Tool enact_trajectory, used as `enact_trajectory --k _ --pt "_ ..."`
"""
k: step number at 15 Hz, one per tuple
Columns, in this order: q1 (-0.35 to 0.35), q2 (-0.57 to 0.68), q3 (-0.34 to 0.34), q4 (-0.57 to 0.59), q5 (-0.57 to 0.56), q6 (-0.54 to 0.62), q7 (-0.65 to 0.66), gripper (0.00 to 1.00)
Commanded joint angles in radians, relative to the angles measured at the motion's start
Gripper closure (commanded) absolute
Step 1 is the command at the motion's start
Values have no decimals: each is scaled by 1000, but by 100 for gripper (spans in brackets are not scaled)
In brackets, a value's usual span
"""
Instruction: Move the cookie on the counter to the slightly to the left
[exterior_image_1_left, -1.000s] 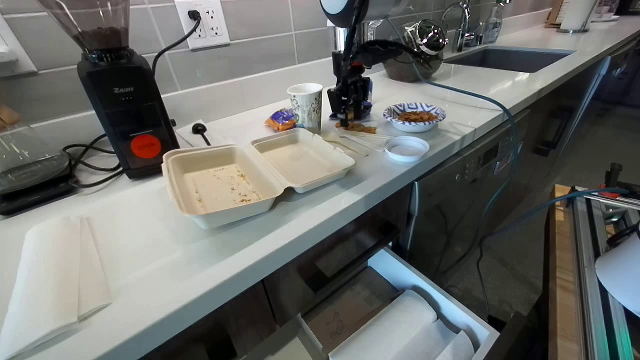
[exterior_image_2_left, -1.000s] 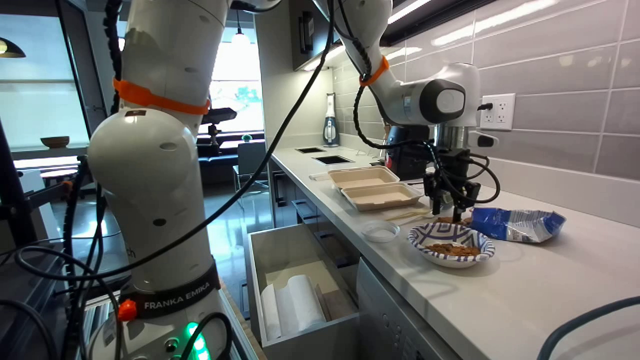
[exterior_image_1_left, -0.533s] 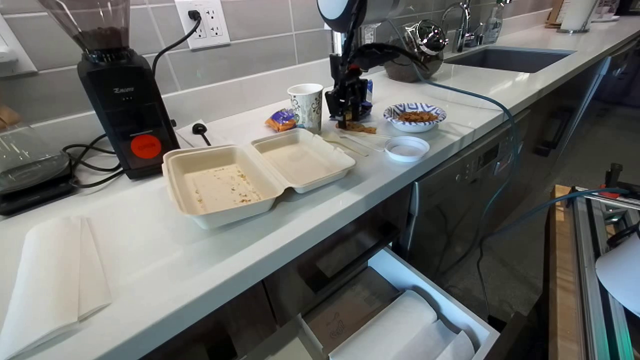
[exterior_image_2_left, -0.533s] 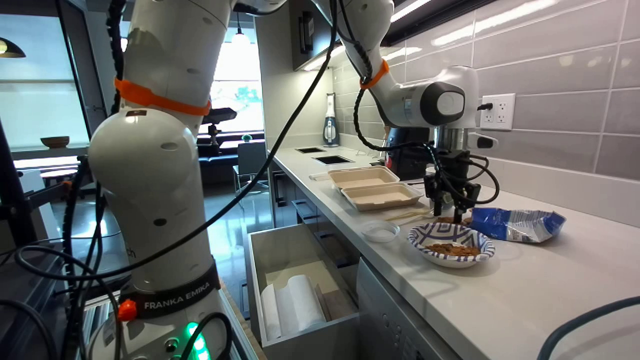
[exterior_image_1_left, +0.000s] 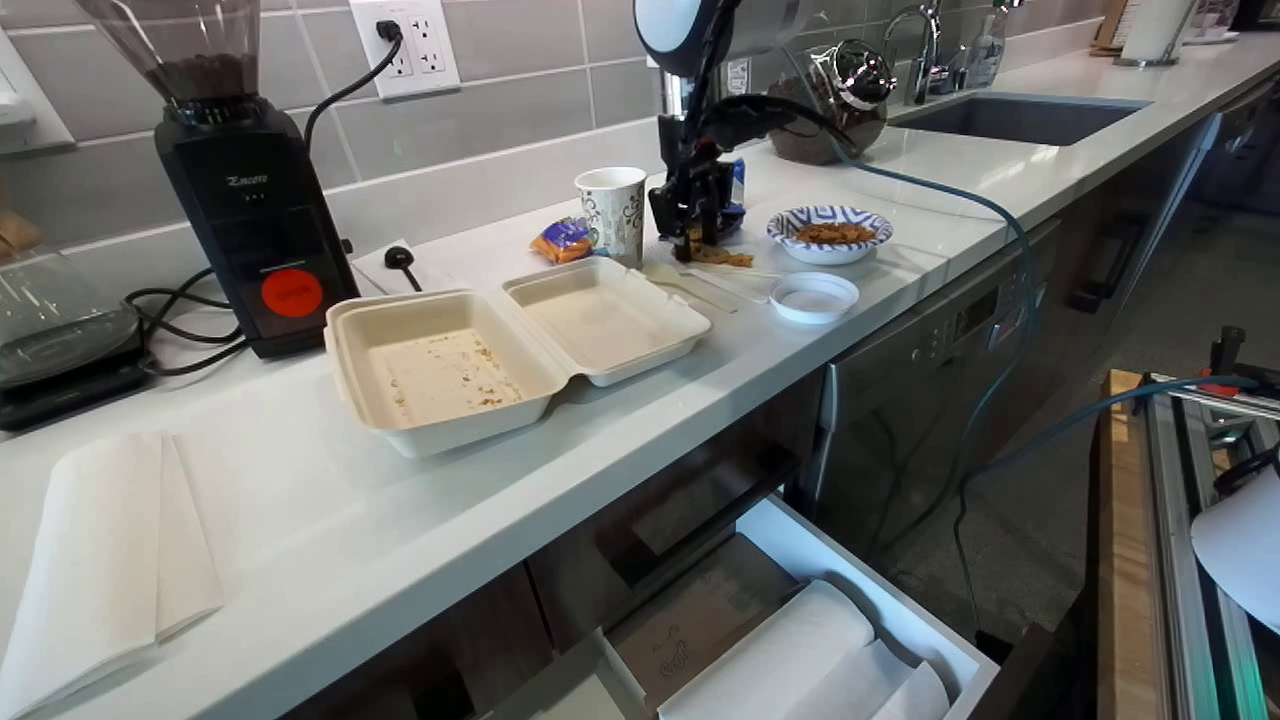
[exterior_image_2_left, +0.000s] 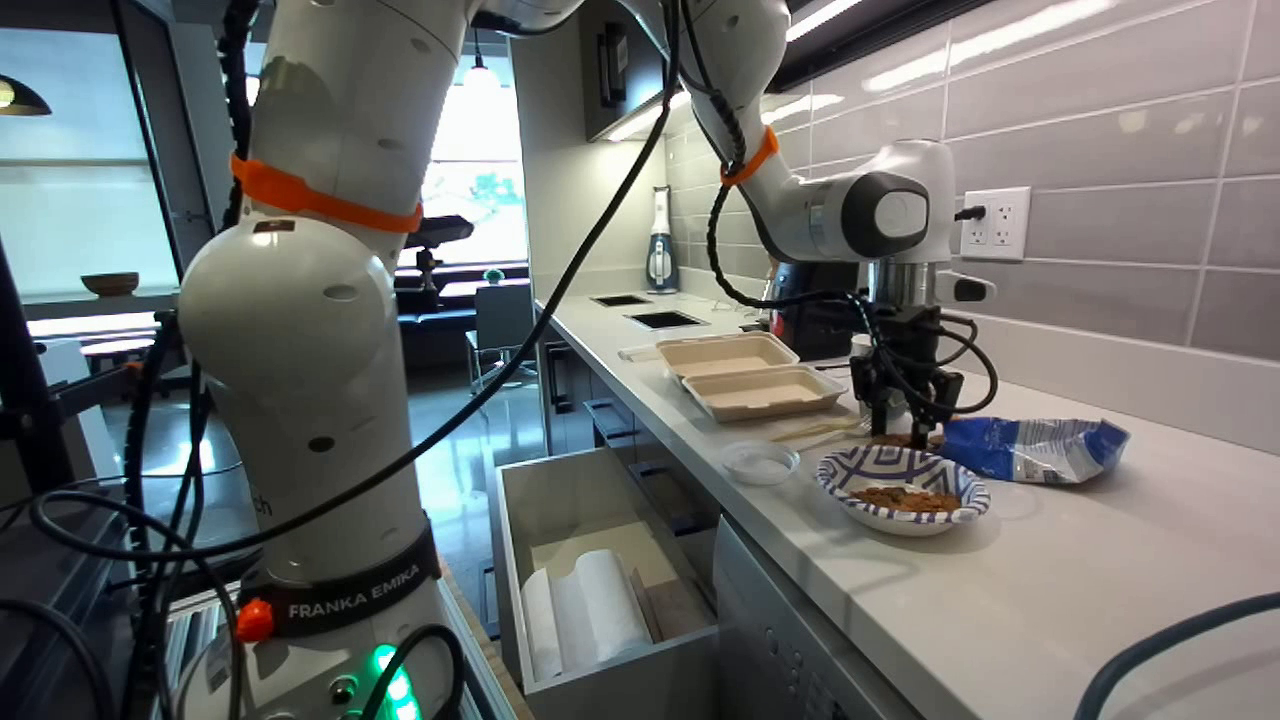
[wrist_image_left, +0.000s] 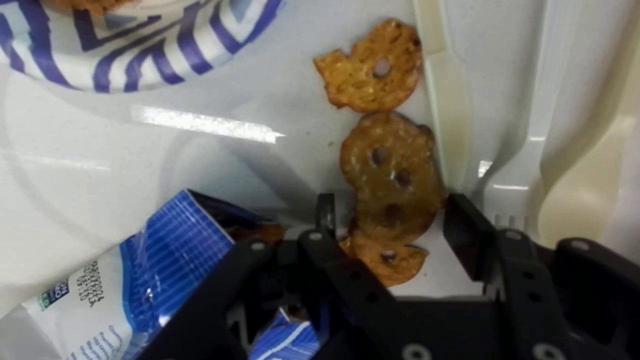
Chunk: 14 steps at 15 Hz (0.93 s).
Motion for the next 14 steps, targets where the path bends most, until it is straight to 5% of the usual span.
enact_trajectory --k 1,4,14 --pt "17 17 -15 14 -27 12 33 48" --pt "18 16 -16 16 -27 10 36 56" --pt "19 14 -19 18 -28 9 41 55"
